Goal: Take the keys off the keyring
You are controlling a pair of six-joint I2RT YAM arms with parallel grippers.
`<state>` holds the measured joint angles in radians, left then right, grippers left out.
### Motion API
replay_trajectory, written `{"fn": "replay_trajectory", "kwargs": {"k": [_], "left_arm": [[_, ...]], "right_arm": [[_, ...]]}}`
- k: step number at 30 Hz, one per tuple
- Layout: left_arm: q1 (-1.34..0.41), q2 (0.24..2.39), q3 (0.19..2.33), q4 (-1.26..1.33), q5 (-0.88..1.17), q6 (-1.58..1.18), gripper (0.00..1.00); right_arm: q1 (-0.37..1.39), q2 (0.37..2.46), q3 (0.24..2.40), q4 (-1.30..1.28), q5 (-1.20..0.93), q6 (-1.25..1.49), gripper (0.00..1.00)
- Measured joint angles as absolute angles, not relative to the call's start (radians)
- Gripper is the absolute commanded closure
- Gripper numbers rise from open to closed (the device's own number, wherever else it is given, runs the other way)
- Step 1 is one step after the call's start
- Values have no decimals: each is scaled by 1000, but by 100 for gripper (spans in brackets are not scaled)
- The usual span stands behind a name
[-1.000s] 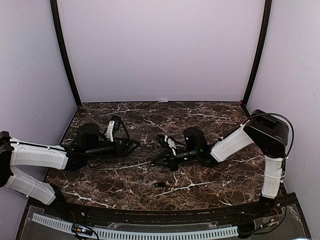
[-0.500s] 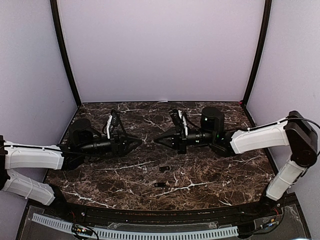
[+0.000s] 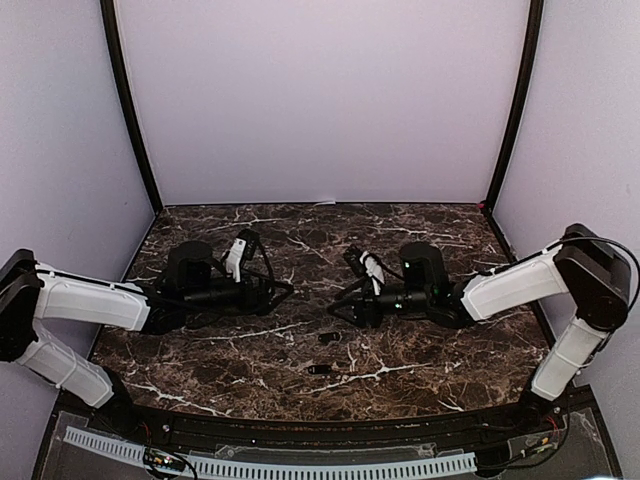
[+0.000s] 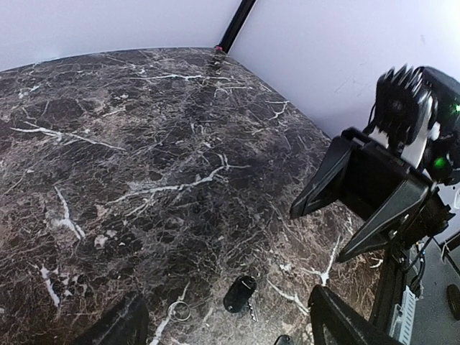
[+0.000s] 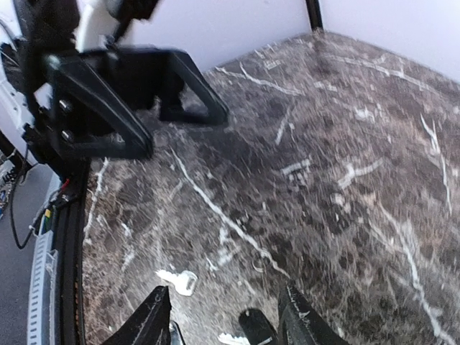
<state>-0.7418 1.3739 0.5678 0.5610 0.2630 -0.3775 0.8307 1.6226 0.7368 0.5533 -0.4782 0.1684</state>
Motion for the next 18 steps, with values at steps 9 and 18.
{"fn": "replay_trajectory", "kwargs": {"k": [9, 18], "left_arm": [[-702, 1403, 535, 661, 263, -419, 20], [-696, 1404, 509, 695, 276, -453, 20]], "right_arm": [[823, 1835, 650, 669, -451, 76, 44], [812, 1917, 680, 736, -445, -97, 45]]}}
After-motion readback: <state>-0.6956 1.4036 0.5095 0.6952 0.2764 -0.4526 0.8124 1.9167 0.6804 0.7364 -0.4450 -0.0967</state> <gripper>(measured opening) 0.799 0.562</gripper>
